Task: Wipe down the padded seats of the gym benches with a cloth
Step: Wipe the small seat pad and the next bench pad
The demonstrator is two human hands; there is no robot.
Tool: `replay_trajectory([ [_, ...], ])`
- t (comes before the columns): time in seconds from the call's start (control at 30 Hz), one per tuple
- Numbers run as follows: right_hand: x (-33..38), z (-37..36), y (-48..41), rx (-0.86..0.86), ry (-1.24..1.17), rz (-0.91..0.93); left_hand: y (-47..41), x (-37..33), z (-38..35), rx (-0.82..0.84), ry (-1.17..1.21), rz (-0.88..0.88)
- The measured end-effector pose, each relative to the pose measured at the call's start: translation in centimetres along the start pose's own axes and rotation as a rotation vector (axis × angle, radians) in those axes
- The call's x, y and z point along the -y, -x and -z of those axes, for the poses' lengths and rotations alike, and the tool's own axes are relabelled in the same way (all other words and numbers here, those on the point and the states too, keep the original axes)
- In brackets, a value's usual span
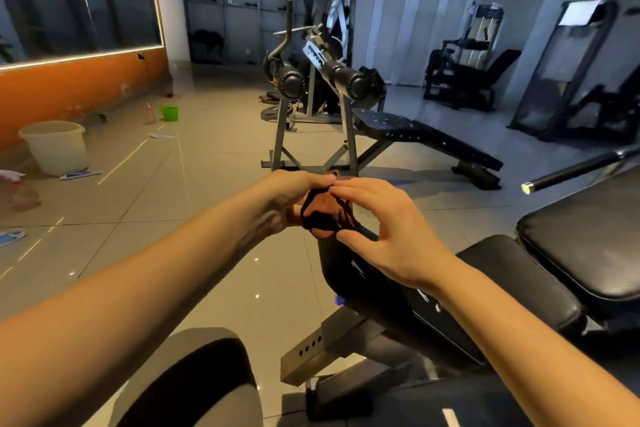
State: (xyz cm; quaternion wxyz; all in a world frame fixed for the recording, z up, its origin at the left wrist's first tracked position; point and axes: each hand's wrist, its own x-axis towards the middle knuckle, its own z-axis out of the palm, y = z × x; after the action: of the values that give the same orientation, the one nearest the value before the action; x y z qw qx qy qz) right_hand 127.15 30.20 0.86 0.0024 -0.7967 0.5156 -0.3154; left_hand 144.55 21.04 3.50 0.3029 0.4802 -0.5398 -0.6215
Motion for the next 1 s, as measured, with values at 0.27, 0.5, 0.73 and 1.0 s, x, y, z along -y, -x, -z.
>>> replay_trajectory([
  [0.27,1.8,3.4,1.9,-0.174,0.091,-0.115,3.9,-0.7,-1.2,0.303,0.204,-0.046],
  [0.5,1.2,5.4,2.7,-0.158,-0.143,-0.412,3.5,-0.2,-3.3,0.333,-0.086,-0.174],
  [0.73,-3.6,5.3,1.9,-0.193,-0.444,-0.525,-0.4,-0.5,-7.5,0.048,-0.250,-0.156],
  [1.0,-10.7,6.1,-0.9,0.133,-0.632,-0.658,-3.0,-1.2,-7.1,0.062,-0.455,-0.160],
])
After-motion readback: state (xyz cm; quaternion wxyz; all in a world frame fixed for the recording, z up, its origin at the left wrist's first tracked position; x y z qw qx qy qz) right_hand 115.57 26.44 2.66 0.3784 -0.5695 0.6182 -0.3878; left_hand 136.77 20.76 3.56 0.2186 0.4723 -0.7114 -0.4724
